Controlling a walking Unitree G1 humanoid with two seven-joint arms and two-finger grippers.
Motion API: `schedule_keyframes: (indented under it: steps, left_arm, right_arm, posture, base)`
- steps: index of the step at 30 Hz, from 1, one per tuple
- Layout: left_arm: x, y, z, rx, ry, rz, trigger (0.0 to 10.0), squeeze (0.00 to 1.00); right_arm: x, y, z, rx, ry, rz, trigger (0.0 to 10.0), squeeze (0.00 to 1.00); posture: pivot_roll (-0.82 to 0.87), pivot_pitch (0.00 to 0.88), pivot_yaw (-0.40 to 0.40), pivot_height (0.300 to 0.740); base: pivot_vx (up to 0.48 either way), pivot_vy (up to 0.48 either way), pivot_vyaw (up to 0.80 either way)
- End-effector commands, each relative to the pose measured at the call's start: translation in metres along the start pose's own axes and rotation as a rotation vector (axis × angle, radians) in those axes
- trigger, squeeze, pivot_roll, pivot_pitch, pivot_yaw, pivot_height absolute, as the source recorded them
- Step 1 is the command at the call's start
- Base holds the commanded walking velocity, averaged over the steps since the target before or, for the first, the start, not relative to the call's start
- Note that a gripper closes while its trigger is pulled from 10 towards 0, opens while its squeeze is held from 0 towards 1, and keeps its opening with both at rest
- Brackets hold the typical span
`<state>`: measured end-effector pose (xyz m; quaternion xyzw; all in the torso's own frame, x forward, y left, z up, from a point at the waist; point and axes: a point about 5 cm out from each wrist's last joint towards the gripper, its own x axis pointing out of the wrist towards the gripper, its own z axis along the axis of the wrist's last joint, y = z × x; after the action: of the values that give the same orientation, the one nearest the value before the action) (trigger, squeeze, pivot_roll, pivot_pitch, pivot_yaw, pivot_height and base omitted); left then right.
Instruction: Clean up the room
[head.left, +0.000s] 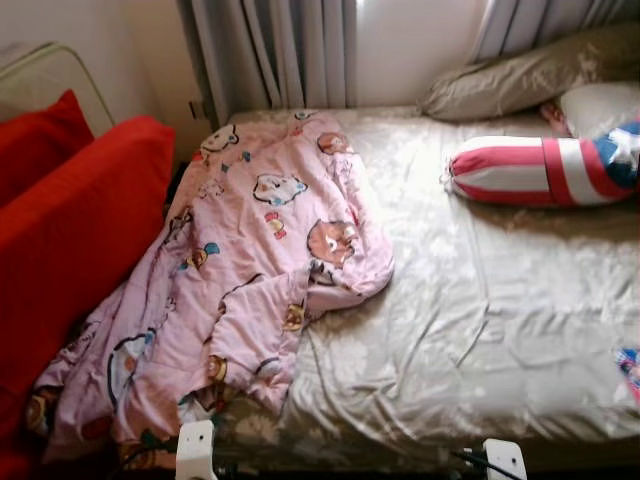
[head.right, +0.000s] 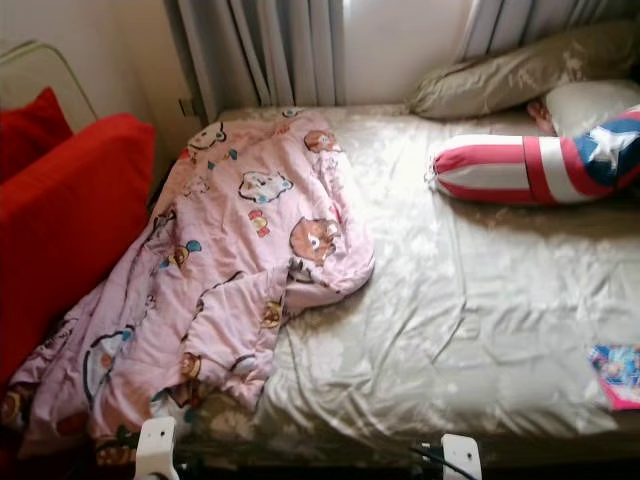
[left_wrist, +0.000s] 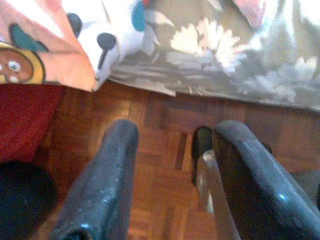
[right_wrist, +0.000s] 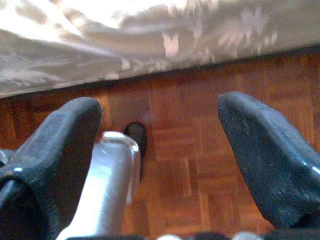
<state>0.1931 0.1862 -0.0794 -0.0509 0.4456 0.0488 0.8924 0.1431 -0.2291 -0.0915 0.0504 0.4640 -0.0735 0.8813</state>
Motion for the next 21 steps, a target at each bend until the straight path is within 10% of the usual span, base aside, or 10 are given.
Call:
schedule_keyframes:
  steps: [1,10,21]
  left_arm:
    - [-0.001,0.009,-0.002,0.005,0.008,0.028,10.0,0.00]
    - [-0.002,0.015,0.001,0.009,-0.002,0.037,10.0,0.00]
    - [-0.004,0.021,-0.009,0.005,0.003,0.042,10.0,0.00]
  right_arm:
    - [0.002,0.006,0.003,0.012,-0.011,0.015,10.0,0.00]
    - [0.002,0.006,0.004,0.005,-0.015,0.014,10.0,0.00]
    - [0.001,0.006,0.004,0.005,-0.021,0.018,10.0,0.00]
  posture:
    - [0.04,0.049,0.033,0.740]
    - [0.04,0.045,0.033,0.740]
    - [0.04,0.028,0.035,0.740]
  base:
    - [0.000,0.480,0.00]
    - [0.000,0.244,0.00]
    - [0.000,0.000,0.77]
